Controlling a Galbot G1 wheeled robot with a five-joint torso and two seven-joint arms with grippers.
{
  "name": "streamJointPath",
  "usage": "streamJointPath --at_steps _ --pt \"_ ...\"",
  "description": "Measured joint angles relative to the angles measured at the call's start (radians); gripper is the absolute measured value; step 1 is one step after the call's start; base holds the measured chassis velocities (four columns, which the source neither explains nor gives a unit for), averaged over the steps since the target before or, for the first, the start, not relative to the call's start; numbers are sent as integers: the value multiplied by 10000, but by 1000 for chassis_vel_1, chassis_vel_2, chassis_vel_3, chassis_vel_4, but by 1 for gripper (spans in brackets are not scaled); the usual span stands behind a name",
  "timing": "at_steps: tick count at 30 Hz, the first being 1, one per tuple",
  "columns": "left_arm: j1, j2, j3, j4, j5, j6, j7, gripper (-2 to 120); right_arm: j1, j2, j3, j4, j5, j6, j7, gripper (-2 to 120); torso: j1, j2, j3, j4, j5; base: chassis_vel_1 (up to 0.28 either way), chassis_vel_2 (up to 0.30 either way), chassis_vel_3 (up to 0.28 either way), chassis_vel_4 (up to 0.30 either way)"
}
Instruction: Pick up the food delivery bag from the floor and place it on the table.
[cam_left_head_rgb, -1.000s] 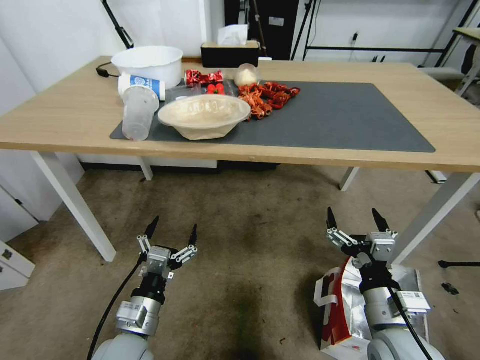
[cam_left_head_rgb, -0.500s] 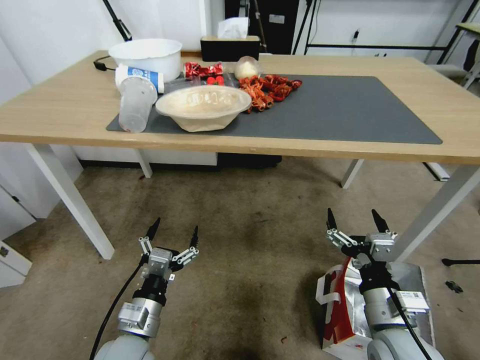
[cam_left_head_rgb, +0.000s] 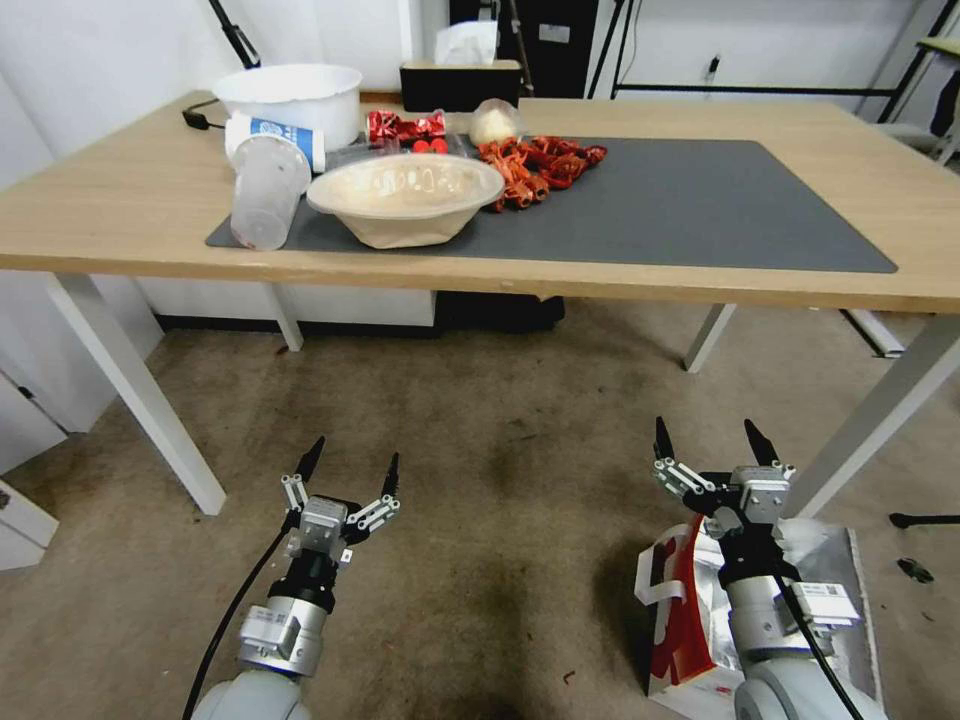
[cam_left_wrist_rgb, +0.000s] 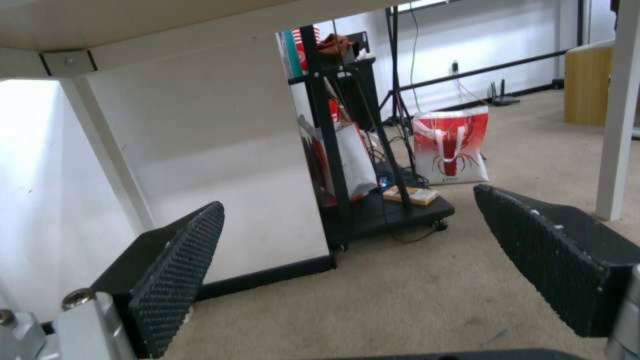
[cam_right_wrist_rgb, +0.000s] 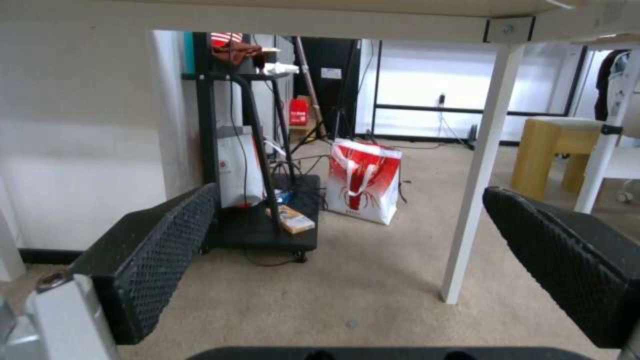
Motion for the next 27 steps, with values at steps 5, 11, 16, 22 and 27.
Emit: streamJointPath --at_steps 5,11,16,22,27 --pt "-5 0 12 12 15 -9 15 95 23 2 0 -20 0 0 3 100 -51 -196 -143 0 0 0 0 0 0" --pt "-4 -15 33 47 78 -50 25 95 29 14 0 -50 -1 3 7 100 -113 -433 -315 0 0 0 0 0 0" --pt "16 -23 40 72 94 -87 20 95 30 32 -10 -102 -7 23 8 100 -154 -658 -500 0 0 0 0 0 0" --pt "16 -27 38 93 96 -123 23 95 40 24 -4 -105 -8 27 8 100 -201 -869 -666 0 0 0 0 0 0" --pt "-8 -38 78 126 120 -125 26 95 46 29 -2 -106 -8 27 7 100 -231 -1067 -831 0 0 0 0 0 0"
